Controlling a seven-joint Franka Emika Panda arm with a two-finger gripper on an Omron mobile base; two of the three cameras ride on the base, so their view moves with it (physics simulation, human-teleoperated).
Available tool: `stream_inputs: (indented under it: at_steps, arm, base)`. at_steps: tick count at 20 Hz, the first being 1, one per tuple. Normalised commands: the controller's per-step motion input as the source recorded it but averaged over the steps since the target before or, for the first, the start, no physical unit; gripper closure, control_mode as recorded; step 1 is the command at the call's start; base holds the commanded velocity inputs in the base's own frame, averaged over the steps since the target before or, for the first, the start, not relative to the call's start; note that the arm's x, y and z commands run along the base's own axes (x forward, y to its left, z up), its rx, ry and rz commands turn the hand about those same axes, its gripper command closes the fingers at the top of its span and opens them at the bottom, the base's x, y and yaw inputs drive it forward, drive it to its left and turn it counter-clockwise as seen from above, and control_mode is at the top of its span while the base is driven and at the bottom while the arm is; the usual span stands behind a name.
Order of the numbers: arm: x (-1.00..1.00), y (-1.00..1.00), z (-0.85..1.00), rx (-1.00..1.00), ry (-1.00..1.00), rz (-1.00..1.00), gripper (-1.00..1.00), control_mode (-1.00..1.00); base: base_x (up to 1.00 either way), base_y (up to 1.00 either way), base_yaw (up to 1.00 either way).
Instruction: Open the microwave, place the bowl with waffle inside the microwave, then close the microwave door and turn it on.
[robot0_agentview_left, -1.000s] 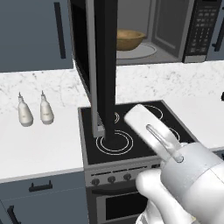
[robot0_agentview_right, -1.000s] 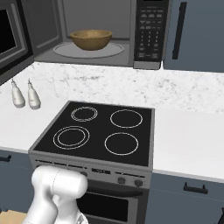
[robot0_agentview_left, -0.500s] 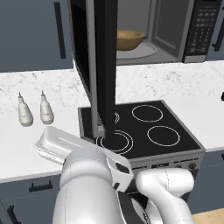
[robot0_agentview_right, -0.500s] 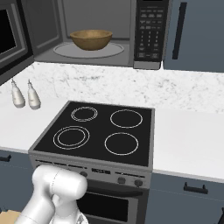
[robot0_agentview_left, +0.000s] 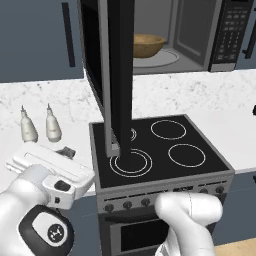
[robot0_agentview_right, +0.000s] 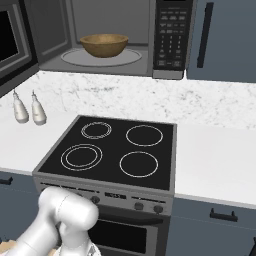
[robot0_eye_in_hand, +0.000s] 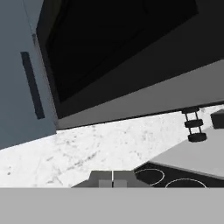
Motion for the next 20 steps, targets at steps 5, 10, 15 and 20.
stream_inputs:
  at_steps: [5, 10, 15, 20]
  arm:
    - [1.00, 0.21, -0.02, -0.18, -0.19, -0.35, 1.00, -1.00]
    - [0.62, -0.28, 0.22, -0.07, -0.02, -0.30, 1.00, -1.00]
    - [0.08, -0.79, 0.80, 0.03, 0.00, -0.15, 1.00, -1.00]
    - [0.48, -0.99, 0.38, 0.01, 0.09, -0.09, 1.00, -1.00]
  base:
    - [0.00, 0.00, 0.00]
    - [0.00, 0.00, 0.00]
    - [0.00, 0.00, 0.00]
    - [0.00, 0.00, 0.00]
